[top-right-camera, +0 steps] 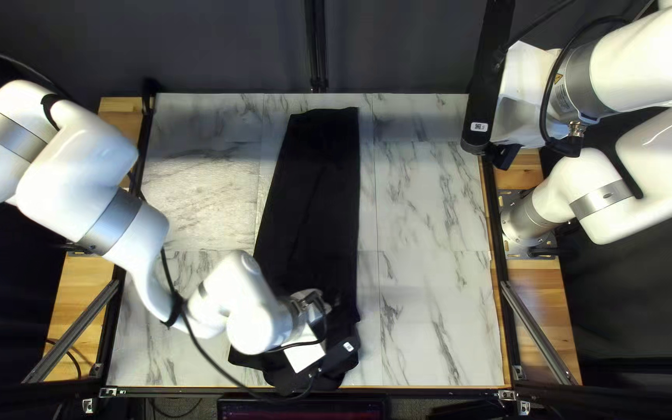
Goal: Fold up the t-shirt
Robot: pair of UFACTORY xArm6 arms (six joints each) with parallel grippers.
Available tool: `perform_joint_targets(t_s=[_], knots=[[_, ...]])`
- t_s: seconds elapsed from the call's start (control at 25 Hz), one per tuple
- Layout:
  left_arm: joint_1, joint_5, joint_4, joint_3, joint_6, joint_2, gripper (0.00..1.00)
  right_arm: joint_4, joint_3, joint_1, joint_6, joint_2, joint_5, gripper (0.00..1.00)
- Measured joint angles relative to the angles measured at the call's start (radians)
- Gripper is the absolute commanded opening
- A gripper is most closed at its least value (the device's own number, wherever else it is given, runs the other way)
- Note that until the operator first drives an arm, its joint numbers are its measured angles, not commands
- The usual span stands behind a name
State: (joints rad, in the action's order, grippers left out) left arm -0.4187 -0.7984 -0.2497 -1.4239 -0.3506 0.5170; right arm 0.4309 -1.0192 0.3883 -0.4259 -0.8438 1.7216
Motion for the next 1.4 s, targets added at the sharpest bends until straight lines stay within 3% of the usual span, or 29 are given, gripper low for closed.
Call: perform_joint_targets(t_s=[0.2,0.6,1.0,1.2,1.28,1.36,1.4], knots=[[0.039,-0.048,0.122,-0.02,-0.053,-0.006,1.0,0.0,0.0,0.0,0.0,0.0,0.0,1.0],[0.035,-0.054,0.127,-0.023,-0.048,0.0,1.0,0.0,0.0,0.0,0.0,0.0,0.0,1.0],[0.083,-0.187,0.324,-0.178,-0.187,0.124,1.0,0.0,0.0,0.0,0.0,0.0,0.0,1.0],[0.117,-0.215,0.4,-0.212,-0.258,0.158,1.0,0.0,0.0,0.0,0.0,0.0,0.0,1.0],[0.125,-0.22,0.419,-0.215,-0.276,0.163,0.89,0.0,0.0,0.0,0.0,0.0,0.0,1.0],[0.129,-0.228,0.434,-0.221,-0.292,0.168,0.49,0.0,0.0,0.0,0.0,0.0,0.0,1.0],[0.13,-0.234,0.441,-0.226,-0.3,0.172,0.24,0.0,0.0,0.0,0.0,0.0,0.0,1.0]])
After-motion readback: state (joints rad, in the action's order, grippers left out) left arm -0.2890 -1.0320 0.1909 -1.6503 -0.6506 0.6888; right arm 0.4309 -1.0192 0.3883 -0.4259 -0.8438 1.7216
